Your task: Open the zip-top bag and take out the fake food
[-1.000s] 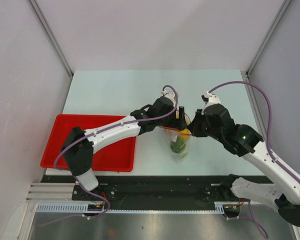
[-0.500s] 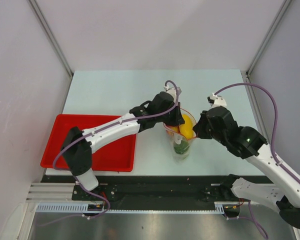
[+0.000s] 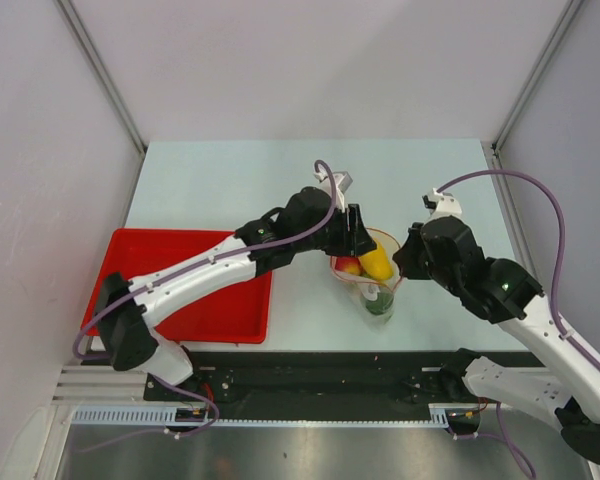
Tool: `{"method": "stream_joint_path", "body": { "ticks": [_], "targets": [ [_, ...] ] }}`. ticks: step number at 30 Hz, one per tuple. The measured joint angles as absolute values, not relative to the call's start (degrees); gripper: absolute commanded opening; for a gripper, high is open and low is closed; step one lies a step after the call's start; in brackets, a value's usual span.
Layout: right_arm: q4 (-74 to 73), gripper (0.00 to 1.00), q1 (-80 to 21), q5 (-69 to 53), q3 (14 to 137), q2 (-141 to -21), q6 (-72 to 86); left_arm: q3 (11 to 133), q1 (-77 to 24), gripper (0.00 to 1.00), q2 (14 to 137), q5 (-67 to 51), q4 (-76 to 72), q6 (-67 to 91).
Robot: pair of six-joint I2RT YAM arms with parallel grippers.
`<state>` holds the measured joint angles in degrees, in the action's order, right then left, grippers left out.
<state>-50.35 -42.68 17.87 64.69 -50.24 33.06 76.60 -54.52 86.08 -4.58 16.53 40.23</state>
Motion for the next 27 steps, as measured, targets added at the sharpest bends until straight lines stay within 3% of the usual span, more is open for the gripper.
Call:
{"method": "stream_joint_path", "body": {
  "ticks": [4, 8, 17, 23, 27],
  "targets": [
    [-48.9, 0.00, -42.7, 17.1, 64.0, -50.4, 34.6, 77.2, -54.5, 0.50, 91.4, -3.2, 18.0, 43.2],
    [-47.6, 0.00, -42.7, 16.5, 63.8, -50.6, 36.6, 79.3, -54.5, 0.73, 96.1, -2.0, 21.5, 45.3],
    [-44.9, 0.00, -43.4, 14.3, 63.6, -53.8, 39.6, 83.1, -54.2, 0.78, 101.6, -1.4, 22.8, 48.0],
    [-44.1, 0.00, -43.8, 14.1, 62.8, -54.2, 41.0, 83.7, -53.8, 0.74, 106.0, -1.2, 18.3, 47.1],
    [-44.2, 0.00, -43.8, 14.1, 62.6, -54.2, 41.4, 83.0, -53.7, 0.52, 106.5, -0.8, 15.0, 46.0]
  ]
}}
